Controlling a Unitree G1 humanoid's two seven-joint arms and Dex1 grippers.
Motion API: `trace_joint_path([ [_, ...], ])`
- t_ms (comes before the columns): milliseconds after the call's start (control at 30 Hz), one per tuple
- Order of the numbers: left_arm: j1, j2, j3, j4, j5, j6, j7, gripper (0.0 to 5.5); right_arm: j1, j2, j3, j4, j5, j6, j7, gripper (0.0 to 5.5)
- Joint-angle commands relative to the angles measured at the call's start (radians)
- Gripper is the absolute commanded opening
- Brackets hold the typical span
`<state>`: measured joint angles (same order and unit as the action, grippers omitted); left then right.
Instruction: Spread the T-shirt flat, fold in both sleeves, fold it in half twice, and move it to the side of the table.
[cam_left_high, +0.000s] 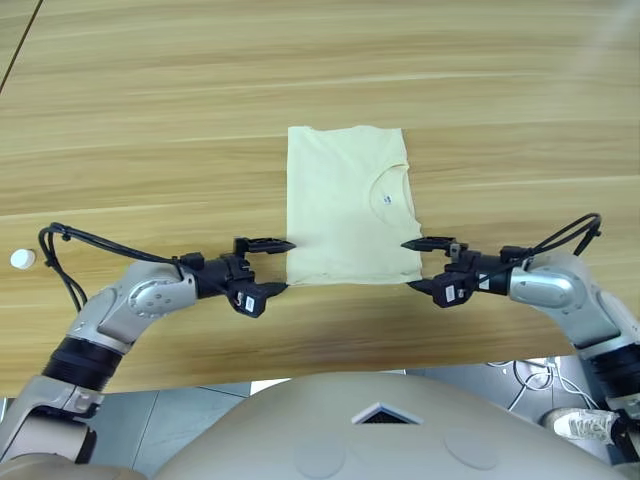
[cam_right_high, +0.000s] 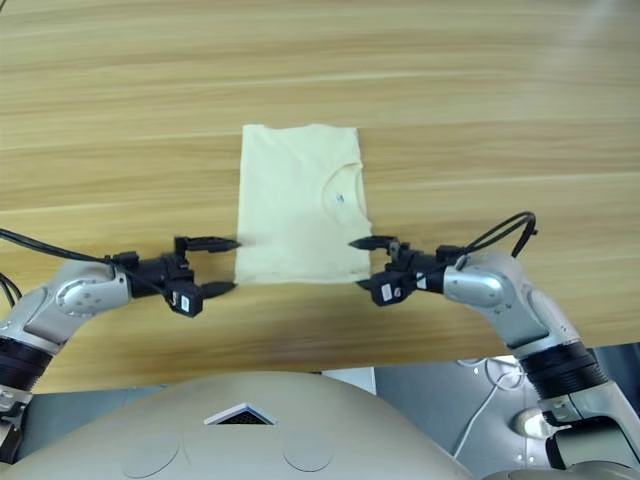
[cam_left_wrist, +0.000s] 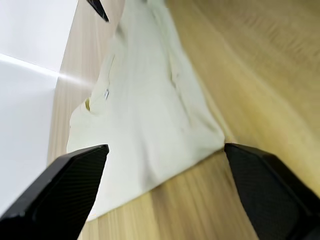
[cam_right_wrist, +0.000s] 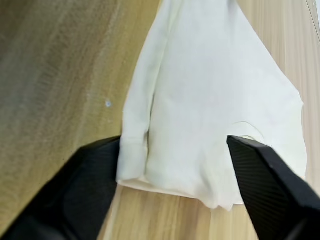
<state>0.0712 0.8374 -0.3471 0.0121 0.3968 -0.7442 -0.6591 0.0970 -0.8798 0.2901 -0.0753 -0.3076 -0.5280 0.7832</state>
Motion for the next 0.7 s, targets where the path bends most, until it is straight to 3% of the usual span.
trace_joint_path([
  [33,0.015,0.005,-0.049,0.051,0.063,0.01,-0.024,4.38,0.019,-0.007,0.026,0.036,-0.062,0.045,0.012,2.94],
  [233,0.006,0.008,-0.072,0.071,0.078,-0.005,-0.023,4.38,0.023,-0.011,0.028,0.035,-0.061,0.05,0.005,1.77],
  [533,0.002,0.016,-0.09,0.078,0.086,-0.009,-0.022,2.75,0.03,-0.01,0.031,0.025,-0.061,0.056,0.0,0.16],
  [700,-0.003,0.018,-0.102,0.084,0.092,-0.007,-0.022,1.76,0.031,-0.008,0.034,0.02,-0.059,0.057,-0.001,0.11],
])
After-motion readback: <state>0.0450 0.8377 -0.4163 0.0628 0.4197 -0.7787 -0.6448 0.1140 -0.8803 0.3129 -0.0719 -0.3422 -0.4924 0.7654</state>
